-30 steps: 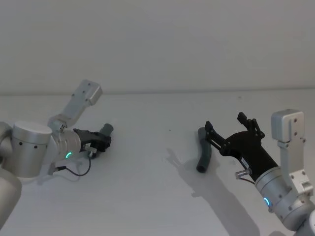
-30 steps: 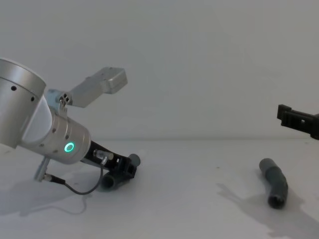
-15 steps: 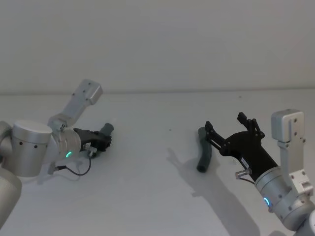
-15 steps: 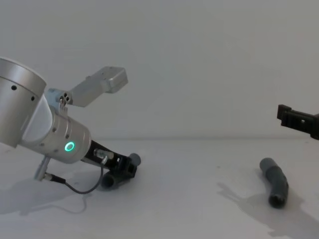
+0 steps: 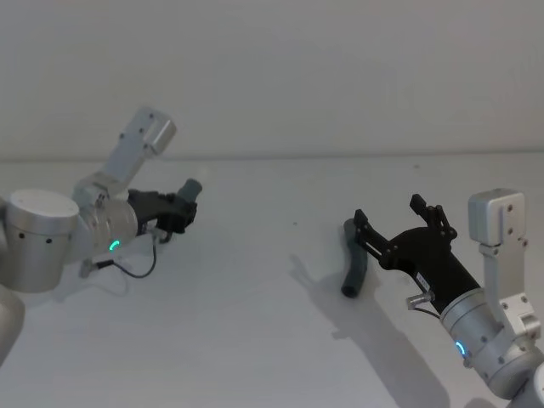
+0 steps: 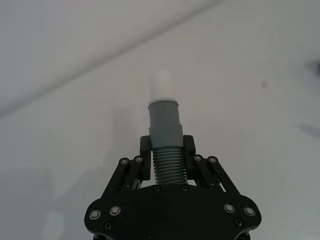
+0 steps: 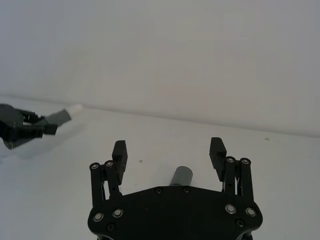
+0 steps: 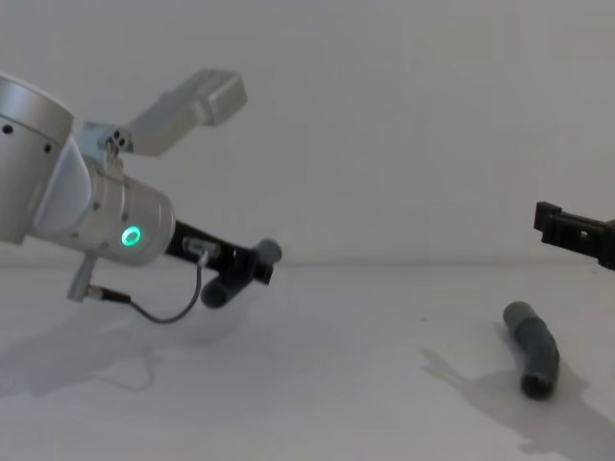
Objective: Use both hands to pick up one end of the pipe from the table, align the ends, and insert them.
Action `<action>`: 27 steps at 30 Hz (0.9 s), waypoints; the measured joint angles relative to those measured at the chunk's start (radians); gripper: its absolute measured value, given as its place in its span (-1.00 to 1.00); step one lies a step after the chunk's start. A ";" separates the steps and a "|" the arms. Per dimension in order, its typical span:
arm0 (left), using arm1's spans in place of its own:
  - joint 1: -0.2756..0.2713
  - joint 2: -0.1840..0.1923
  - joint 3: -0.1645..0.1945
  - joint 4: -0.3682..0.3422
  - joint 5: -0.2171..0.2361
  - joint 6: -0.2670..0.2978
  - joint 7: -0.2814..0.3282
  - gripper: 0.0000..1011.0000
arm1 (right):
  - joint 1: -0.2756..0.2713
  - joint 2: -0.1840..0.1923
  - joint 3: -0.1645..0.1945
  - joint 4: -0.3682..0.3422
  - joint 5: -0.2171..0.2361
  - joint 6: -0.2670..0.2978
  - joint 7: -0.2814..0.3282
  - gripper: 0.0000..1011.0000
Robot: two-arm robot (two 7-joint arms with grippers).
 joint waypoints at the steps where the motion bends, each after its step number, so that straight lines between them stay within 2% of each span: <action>1: 0.001 0.005 -0.002 -0.011 0.001 -0.013 -0.006 -0.34 | 0.000 0.000 0.000 0.000 0.000 0.000 0.000 0.98; 8: 0.006 0.027 -0.010 -0.057 0.000 -0.075 -0.043 -0.34 | 0.000 0.000 0.000 0.000 0.000 0.000 0.000 0.98; 9: 0.005 0.035 -0.012 -0.069 -0.002 -0.100 -0.064 -0.34 | 0.000 0.000 0.000 0.000 0.000 0.000 0.000 0.98; 11: 0.005 0.038 -0.012 -0.072 -0.003 -0.107 -0.071 -0.34 | 0.000 0.000 0.000 0.000 0.000 0.000 0.000 0.98; 19: -0.021 0.070 -0.004 -0.086 -0.022 -0.177 -0.167 -0.34 | 0.000 0.000 0.000 0.000 0.000 0.000 0.000 0.98; 27: -0.069 0.095 0.018 -0.057 -0.043 -0.244 -0.286 -0.34 | 0.000 0.000 0.000 0.000 0.000 0.000 0.000 0.98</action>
